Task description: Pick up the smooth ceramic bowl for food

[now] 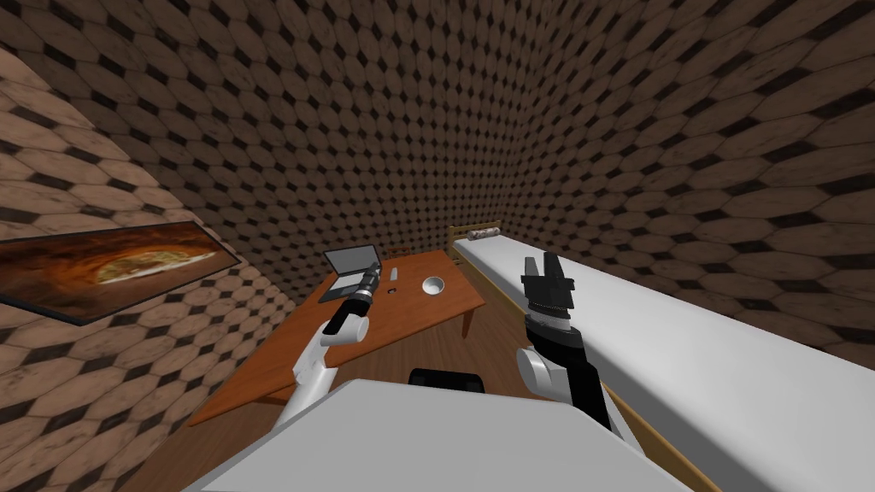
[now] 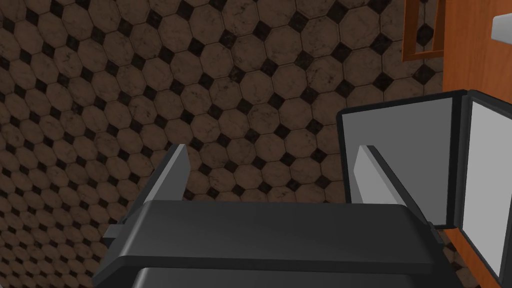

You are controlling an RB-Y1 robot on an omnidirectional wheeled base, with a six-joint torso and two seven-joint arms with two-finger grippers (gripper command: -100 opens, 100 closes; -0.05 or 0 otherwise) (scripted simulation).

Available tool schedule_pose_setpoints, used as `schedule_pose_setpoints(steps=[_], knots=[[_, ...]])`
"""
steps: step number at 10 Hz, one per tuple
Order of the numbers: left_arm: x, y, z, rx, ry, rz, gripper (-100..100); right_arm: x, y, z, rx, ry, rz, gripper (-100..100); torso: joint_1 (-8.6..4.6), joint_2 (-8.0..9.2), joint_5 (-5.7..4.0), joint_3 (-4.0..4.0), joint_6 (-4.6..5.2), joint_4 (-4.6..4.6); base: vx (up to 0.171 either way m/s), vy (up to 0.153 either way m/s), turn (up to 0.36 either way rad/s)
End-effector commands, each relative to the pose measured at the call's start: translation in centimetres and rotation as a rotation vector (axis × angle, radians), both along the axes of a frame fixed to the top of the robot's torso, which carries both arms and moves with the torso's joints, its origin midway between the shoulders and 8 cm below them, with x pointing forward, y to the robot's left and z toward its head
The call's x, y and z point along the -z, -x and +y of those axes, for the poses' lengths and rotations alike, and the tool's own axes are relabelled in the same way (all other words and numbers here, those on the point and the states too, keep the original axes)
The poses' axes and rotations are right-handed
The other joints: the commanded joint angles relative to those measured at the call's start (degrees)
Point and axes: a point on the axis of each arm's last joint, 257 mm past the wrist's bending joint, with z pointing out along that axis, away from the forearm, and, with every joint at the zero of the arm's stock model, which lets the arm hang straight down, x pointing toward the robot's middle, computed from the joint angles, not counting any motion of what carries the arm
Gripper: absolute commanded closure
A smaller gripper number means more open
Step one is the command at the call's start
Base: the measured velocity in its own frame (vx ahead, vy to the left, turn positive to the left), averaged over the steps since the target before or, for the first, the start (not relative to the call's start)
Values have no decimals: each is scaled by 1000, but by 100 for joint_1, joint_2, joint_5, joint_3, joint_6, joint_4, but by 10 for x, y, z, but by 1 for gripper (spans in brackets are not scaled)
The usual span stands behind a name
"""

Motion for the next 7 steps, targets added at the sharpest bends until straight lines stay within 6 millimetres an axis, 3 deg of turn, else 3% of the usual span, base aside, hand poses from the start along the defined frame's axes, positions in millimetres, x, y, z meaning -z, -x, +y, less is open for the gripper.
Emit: schedule_pose_setpoints(steps=[1, 2, 7], knots=[[12, -2, 8, -12, 12, 40, -100, 0, 0, 0, 0, 0, 0, 0, 0, 0, 0, 0, 0, 0, -12, 7, -28], [27, -8, 19, -31, 29, 86, -100, 0, 0, 0, 0, 0, 0, 0, -1, 1, 0, 0, -2, 0, -13, 2, -44], [62, -17, 41, -71, 71, 203, -100, 0, 0, 0, 0, 0, 0, 0, -7, -3, -1, -1, -1, -1, -8, -3, -36]])
